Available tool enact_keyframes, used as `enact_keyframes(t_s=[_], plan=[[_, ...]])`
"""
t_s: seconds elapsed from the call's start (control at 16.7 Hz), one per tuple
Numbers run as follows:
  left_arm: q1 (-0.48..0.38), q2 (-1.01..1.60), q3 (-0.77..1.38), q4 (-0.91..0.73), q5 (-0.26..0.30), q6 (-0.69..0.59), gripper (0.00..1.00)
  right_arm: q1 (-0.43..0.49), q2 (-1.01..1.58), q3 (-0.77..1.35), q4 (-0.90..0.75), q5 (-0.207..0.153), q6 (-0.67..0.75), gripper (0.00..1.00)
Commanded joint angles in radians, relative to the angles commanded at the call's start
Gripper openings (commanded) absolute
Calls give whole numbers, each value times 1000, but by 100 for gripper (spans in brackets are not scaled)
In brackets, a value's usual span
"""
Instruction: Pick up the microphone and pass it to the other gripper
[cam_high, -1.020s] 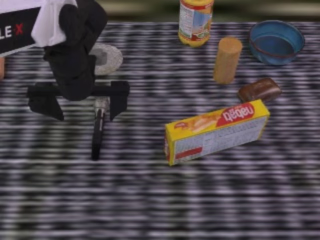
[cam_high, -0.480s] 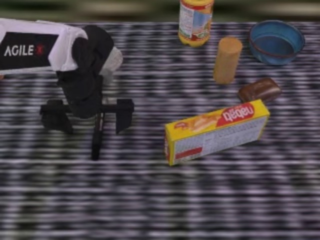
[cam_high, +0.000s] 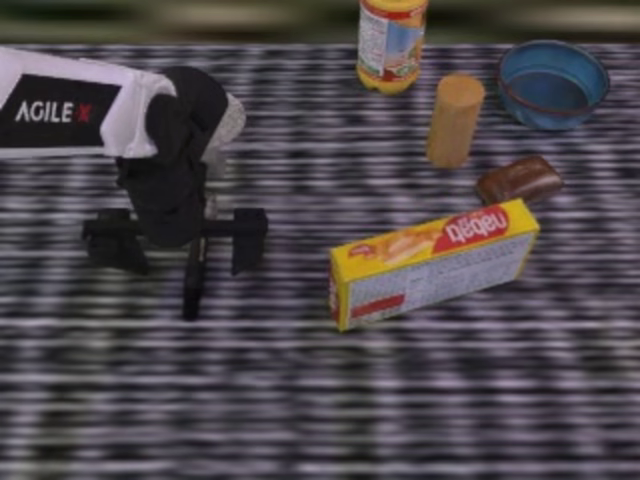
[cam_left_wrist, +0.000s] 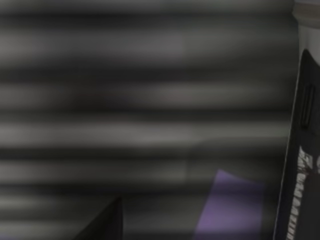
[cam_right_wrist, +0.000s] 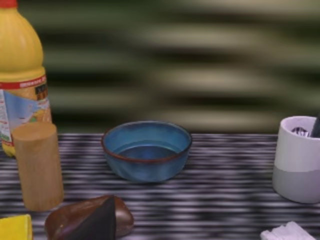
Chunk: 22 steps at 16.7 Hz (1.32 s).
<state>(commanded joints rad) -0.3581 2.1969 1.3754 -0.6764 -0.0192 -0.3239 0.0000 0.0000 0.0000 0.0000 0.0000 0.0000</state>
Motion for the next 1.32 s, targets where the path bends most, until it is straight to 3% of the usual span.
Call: enact_keyframes(t_s=[0.78,1.32], plan=[[0,0,0,0,0,0,2,0,0,0,0,0,0,100],[0,-55,19,-22,-19,15,0,0,0,0,0,0,0,100]])
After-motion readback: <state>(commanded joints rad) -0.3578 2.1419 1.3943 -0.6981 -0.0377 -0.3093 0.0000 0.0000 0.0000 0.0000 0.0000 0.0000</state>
